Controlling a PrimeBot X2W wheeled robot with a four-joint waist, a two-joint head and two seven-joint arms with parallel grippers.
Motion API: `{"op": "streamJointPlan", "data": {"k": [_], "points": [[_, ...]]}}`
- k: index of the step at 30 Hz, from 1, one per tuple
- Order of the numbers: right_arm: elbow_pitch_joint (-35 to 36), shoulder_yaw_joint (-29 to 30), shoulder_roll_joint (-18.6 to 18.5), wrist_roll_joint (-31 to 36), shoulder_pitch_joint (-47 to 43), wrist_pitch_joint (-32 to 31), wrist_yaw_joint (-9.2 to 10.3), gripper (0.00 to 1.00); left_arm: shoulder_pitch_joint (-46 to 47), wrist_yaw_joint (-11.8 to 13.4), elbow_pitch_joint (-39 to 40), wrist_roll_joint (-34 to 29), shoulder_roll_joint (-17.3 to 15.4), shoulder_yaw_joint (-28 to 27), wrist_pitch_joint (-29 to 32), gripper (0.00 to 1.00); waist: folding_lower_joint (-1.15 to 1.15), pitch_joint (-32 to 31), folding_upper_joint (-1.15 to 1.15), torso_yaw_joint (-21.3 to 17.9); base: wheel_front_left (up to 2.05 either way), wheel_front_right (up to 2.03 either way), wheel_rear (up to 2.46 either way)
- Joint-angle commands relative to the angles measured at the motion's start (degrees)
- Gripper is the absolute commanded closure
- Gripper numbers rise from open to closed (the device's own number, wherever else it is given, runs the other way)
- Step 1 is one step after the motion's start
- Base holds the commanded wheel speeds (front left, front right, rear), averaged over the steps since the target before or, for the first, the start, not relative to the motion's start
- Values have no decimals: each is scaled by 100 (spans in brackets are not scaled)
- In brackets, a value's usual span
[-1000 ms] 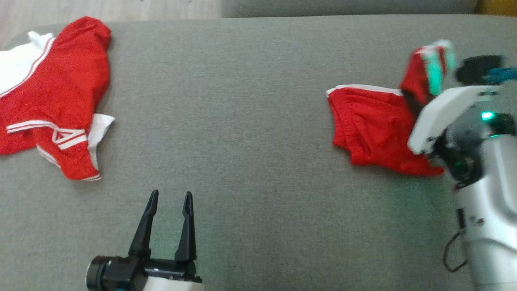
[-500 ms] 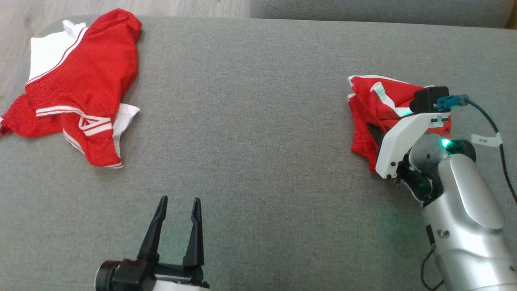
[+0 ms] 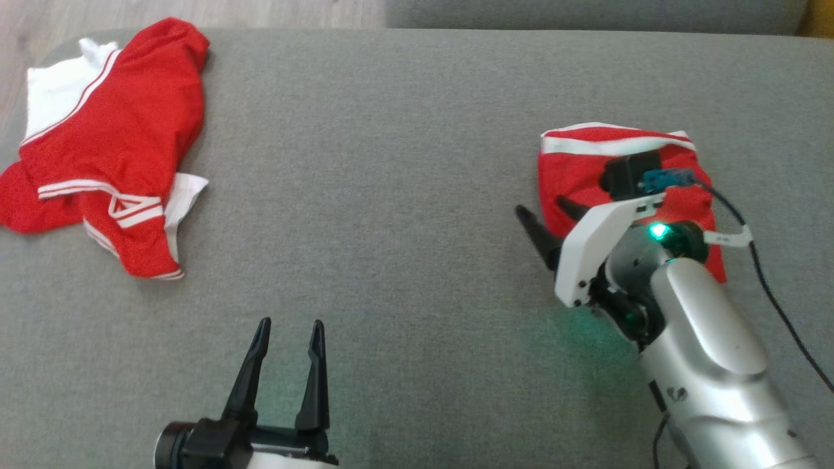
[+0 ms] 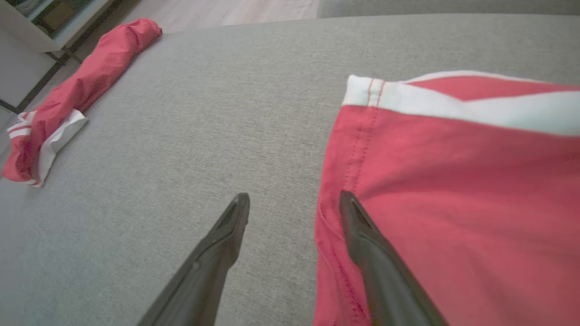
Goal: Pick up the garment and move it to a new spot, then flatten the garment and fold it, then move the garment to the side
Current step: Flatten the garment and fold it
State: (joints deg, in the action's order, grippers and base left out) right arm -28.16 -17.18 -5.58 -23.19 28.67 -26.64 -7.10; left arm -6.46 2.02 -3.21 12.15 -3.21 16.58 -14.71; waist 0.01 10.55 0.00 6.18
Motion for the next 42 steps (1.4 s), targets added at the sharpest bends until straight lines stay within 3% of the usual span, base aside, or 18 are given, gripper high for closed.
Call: {"op": "streamJointPlan", "data": {"k": [1,6,10,15,19,30,39,40,41,42], "points": [[278,-262,79,-139,37,153,-39,0,42,38,141,58,33,-174,-29,0,-1,-51,0,-78,0,0,0],[543,-581,-21,-345,-143,451,-39,0,-26,35,107,68,33,-253,-29,0,-1,-200,0,-228,0,0,0],[910,-679,-313,-180,-407,954,-39,0,-160,43,117,71,33,-323,-29,0,-1,-438,0,-378,0,0,0],[1316,-271,-695,483,-1010,1600,-39,0,-397,39,158,52,33,-479,-29,0,-1,-777,0,-546,0,0,0],[1611,350,-773,1009,-1588,2097,-39,0,-581,7,205,-4,33,-639,-29,0,-1,-978,0,-637,0,0,0],[1835,1831,-275,1896,-2993,3454,-39,0,-875,-232,192,-172,33,-995,-29,0,-1,-1202,0,-596,0,0,0],[1755,1905,47,2037,-2994,3638,-39,0,-901,-255,204,-123,34,-1003,-29,0,-1,-1156,0,-646,0,0,0],[1740,1899,63,2010,-2917,3587,-39,29,-885,-257,203,-122,34,-986,-29,0,-1,-1137,0,-646,0,0,0],[1732,1905,79,1973,-2818,3538,-39,100,-868,-256,204,-121,34,-973,-29,0,-1,-1116,0,-646,0,0,0],[1719,1889,90,1954,-2706,3467,-39,100,-848,-253,208,-120,34,-959,-29,0,-1,-1088,0,-644,0,0,0]]}}
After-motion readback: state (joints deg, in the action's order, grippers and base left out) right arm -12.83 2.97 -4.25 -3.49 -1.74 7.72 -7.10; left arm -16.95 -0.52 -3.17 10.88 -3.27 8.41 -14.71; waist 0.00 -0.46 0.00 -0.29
